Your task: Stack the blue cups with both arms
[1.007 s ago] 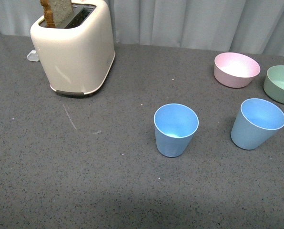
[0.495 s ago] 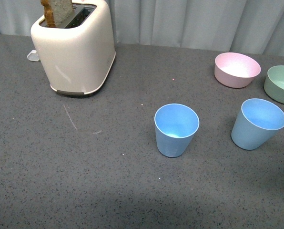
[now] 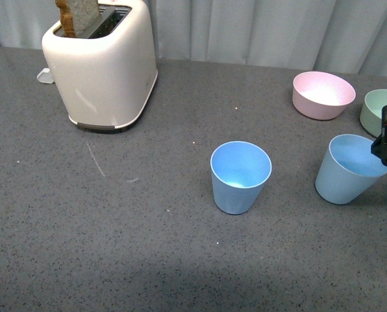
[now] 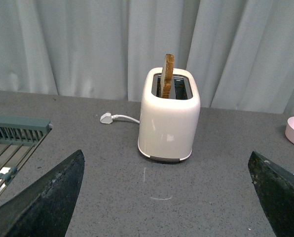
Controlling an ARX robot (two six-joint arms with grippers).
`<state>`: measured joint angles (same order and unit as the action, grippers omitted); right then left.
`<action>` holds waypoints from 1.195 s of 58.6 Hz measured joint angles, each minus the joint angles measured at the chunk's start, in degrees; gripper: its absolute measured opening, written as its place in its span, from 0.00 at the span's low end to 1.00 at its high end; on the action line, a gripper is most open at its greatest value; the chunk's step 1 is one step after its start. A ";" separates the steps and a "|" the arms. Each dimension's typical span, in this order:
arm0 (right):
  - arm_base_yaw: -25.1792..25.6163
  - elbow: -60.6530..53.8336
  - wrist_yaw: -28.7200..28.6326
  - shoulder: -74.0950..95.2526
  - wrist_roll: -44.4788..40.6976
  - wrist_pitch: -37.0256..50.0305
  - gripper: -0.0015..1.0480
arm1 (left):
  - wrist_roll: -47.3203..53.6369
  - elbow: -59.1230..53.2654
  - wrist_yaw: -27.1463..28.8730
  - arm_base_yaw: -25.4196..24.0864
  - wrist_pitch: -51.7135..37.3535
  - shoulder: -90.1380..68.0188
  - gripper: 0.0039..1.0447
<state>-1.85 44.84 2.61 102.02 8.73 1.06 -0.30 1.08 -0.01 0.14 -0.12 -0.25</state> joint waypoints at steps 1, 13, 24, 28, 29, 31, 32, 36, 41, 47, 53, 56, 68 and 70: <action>0.00 0.50 0.00 0.77 0.37 -0.31 0.91 | 0.00 0.00 0.00 0.00 0.00 0.00 0.94; 0.00 3.87 -0.92 6.27 3.65 -1.29 0.91 | 0.02 0.00 0.00 0.00 0.00 0.00 0.94; -0.02 4.72 -1.51 7.96 5.53 -0.66 0.70 | 0.00 0.00 0.00 0.00 0.00 0.00 0.94; -0.02 4.74 -1.55 8.09 5.73 -0.28 0.62 | 0.00 0.00 0.00 0.00 0.00 0.00 0.94; -0.02 4.74 -1.55 8.09 5.73 -0.20 0.60 | 0.00 0.00 0.00 0.00 0.00 0.00 0.94; 0.00 4.74 -1.55 8.11 5.86 -0.02 0.55 | 0.02 0.00 0.00 0.00 0.00 0.00 0.94; 0.00 4.74 -1.62 8.11 6.01 -0.07 0.52 | 0.00 0.00 0.00 0.00 0.00 0.00 0.94; 0.07 4.74 -1.60 8.11 6.14 -0.09 0.43 | 0.00 0.00 0.00 0.00 0.00 0.00 0.94; 0.31 4.74 -1.53 8.11 6.36 -0.31 0.28 | 0.00 0.00 0.00 0.00 0.00 0.00 0.94; 0.74 4.85 -2.14 8.11 7.32 -1.60 0.08 | 0.00 0.00 0.00 0.00 0.00 0.00 0.94; 0.96 5.51 -2.82 7.76 8.46 -2.27 0.01 | 0.02 0.00 0.00 0.00 0.00 0.00 0.94; 1.20 5.86 -4.81 7.45 9.88 -3.80 0.01 | 0.00 0.00 0.00 0.00 0.00 0.00 0.94; 0.55 6.78 -14.51 2.97 14.45 -7.98 0.01 | 0.00 0.00 0.00 0.00 0.00 0.00 0.94; 0.04 7.17 -16.22 1.77 14.84 -8.26 0.01 | 0.02 0.00 0.00 0.00 0.00 0.00 0.94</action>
<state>-1.80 52.01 -13.61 103.79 23.57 -7.20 -0.27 1.08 -0.01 0.14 -0.12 -0.25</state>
